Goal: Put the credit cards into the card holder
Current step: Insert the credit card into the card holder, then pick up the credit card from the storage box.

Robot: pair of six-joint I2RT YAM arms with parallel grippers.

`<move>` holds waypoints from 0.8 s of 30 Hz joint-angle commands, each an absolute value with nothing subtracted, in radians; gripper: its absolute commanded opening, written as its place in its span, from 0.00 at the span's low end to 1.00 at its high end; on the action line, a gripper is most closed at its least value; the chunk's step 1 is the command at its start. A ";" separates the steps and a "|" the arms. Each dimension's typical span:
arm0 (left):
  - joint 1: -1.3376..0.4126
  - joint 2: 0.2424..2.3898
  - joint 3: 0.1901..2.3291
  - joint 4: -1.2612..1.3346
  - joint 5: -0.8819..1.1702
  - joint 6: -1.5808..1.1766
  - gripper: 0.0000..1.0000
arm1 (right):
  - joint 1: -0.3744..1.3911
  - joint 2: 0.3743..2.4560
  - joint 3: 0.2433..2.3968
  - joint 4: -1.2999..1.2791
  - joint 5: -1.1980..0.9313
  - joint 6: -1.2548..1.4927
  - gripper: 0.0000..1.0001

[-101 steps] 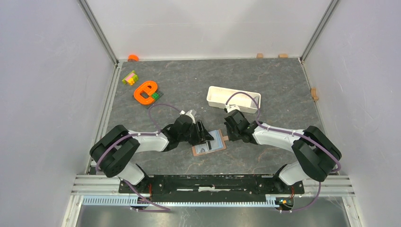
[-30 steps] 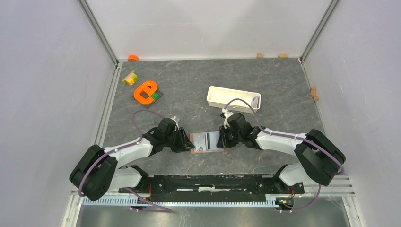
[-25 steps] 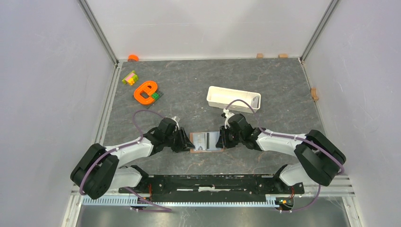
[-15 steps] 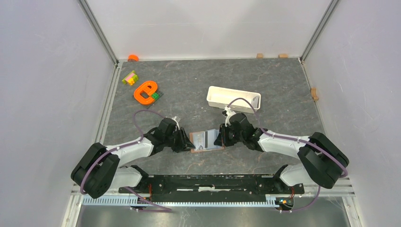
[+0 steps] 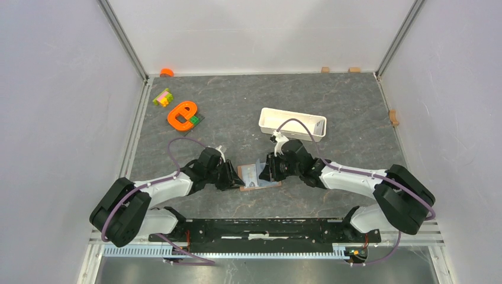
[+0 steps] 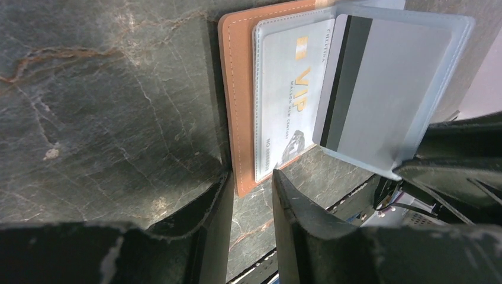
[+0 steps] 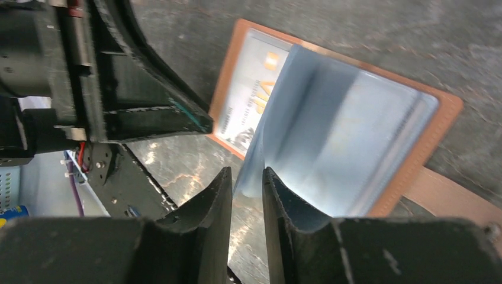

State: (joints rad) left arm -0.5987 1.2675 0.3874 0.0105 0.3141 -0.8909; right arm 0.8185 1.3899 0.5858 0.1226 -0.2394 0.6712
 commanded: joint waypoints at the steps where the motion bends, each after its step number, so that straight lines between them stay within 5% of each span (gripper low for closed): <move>1: -0.597 1.268 0.379 0.038 0.321 -0.848 0.37 | 0.864 1.431 0.669 0.164 -0.231 0.632 0.32; 12: -0.571 1.088 0.384 -0.178 0.199 -0.853 0.59 | 0.922 1.506 0.772 0.119 -0.213 0.599 0.46; 24: -0.507 0.964 0.612 -0.426 0.197 -0.722 0.85 | 0.792 1.287 0.917 -0.273 0.046 0.368 0.81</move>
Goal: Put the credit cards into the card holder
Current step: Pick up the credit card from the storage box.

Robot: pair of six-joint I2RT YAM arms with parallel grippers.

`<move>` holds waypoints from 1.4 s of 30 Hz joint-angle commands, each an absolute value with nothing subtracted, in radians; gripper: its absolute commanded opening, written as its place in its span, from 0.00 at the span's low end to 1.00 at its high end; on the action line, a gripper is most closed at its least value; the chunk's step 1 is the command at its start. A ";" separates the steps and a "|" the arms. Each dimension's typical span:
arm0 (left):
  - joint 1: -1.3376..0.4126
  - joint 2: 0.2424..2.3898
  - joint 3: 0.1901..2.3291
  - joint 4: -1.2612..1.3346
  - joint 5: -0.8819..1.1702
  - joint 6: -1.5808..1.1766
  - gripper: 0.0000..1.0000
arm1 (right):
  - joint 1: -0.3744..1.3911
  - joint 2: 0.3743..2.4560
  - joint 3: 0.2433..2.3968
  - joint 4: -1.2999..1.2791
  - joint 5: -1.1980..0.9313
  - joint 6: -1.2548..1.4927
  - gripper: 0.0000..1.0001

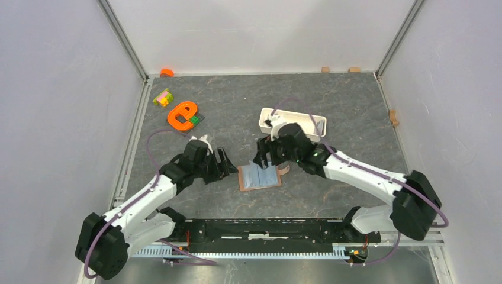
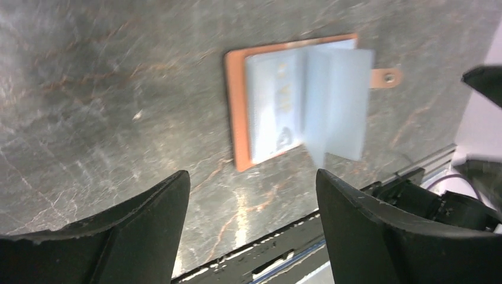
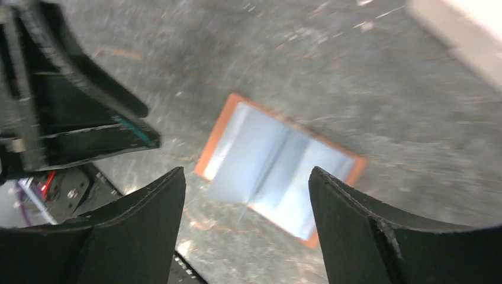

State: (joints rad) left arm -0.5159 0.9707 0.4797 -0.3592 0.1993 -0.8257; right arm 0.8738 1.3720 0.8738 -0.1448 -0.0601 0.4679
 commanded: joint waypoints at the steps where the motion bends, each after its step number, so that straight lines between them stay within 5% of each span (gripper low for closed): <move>1: -0.507 0.975 0.646 -0.427 0.207 -0.708 0.85 | 0.755 1.269 0.913 -0.282 0.047 0.359 0.82; 13: -0.698 1.323 0.952 -0.249 0.267 -0.672 0.80 | 0.462 1.220 0.865 -0.372 0.141 0.265 0.84; 23: -0.816 1.602 0.972 -0.025 0.322 -0.723 0.78 | 0.316 1.212 0.883 -0.393 0.112 0.210 0.88; 42: -0.802 1.502 0.907 -0.069 0.221 -0.697 0.84 | 0.150 1.320 0.901 -0.339 0.003 0.164 0.93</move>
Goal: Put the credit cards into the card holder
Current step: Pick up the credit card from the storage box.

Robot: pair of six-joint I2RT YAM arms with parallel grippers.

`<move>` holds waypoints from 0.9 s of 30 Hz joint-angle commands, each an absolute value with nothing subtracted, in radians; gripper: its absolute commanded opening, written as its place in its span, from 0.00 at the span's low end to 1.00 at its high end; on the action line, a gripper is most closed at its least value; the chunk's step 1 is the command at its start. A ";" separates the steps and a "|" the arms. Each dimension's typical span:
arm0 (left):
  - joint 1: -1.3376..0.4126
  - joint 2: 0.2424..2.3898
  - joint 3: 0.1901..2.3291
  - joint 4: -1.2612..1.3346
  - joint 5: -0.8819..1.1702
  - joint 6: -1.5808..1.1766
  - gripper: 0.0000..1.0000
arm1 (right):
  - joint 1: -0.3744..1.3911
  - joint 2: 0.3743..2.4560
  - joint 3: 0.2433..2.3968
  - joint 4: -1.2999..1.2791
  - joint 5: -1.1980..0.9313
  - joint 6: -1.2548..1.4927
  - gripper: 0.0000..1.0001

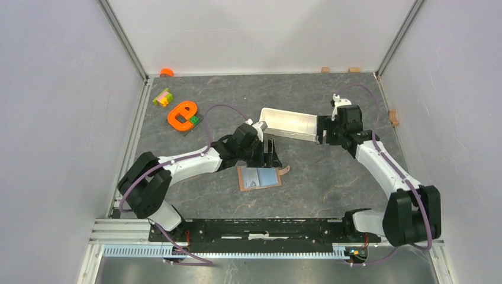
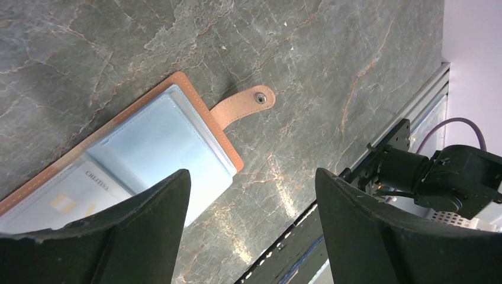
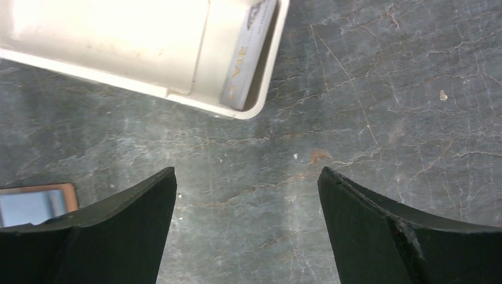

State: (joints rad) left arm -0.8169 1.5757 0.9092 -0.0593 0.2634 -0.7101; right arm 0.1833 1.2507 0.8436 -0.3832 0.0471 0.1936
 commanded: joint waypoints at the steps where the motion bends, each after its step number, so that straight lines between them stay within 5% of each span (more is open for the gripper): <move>1: -0.795 1.485 0.905 -0.081 0.213 -0.691 0.85 | 0.143 1.348 0.917 -0.336 0.003 0.163 0.93; 9: -0.657 1.484 1.019 -0.199 0.169 -0.631 0.89 | 0.073 1.584 1.065 -0.296 -0.115 0.166 0.92; 21: -0.520 2.001 1.612 -0.453 0.097 -0.387 0.93 | 0.043 1.761 1.170 -0.267 -0.190 0.199 0.92; 27: -0.520 2.115 1.697 -0.423 0.174 -0.380 0.93 | 0.039 1.809 1.178 -0.290 -0.174 0.198 0.91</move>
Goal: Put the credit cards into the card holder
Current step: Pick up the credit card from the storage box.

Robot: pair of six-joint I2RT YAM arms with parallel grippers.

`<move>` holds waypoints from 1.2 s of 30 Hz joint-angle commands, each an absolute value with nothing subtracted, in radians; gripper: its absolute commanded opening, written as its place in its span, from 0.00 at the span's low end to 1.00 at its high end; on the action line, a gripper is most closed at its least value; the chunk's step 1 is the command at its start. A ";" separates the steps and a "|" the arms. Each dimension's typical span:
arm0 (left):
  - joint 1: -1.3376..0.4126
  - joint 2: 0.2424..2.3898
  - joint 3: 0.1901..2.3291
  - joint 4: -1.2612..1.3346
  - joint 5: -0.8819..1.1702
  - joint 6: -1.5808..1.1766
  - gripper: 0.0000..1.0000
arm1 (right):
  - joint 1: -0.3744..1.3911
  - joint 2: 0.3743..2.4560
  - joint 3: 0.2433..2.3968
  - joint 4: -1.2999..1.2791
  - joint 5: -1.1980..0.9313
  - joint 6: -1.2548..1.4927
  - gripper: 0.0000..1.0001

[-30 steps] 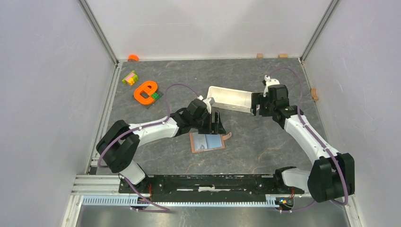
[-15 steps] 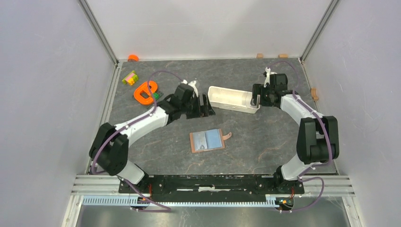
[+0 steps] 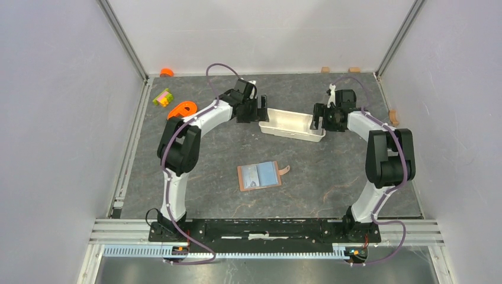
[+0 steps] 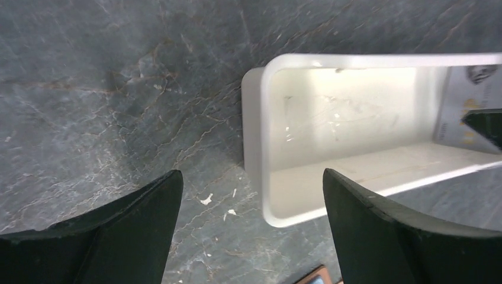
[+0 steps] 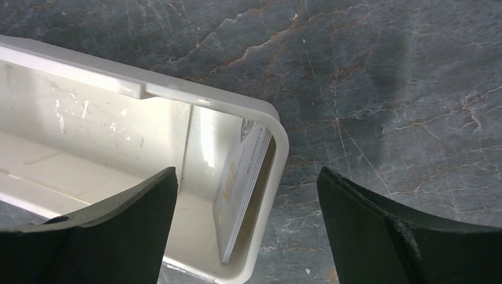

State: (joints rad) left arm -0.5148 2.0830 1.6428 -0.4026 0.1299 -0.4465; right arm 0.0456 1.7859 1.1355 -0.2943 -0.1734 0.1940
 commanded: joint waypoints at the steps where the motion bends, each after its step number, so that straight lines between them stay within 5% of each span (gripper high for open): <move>1: -0.520 2.131 1.709 -0.428 0.166 -0.377 0.92 | 0.036 1.813 1.175 -0.292 -0.169 0.198 0.91; 4: -0.520 2.172 1.739 -0.454 0.148 -0.372 0.86 | 0.025 1.831 1.177 -0.300 -0.162 0.199 0.90; 18: -0.552 2.166 1.714 -0.454 0.045 -0.327 0.28 | -0.015 1.834 1.198 -0.367 -0.052 0.179 0.76; 36: -0.574 2.182 1.776 -0.541 -0.065 -0.317 0.12 | -0.041 1.766 1.227 -0.421 -0.026 0.163 0.67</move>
State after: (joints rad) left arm -0.5865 2.1891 1.7237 -0.4679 -0.0017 -0.3828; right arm -0.0116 1.8080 1.1816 -0.4152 -0.1089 0.1932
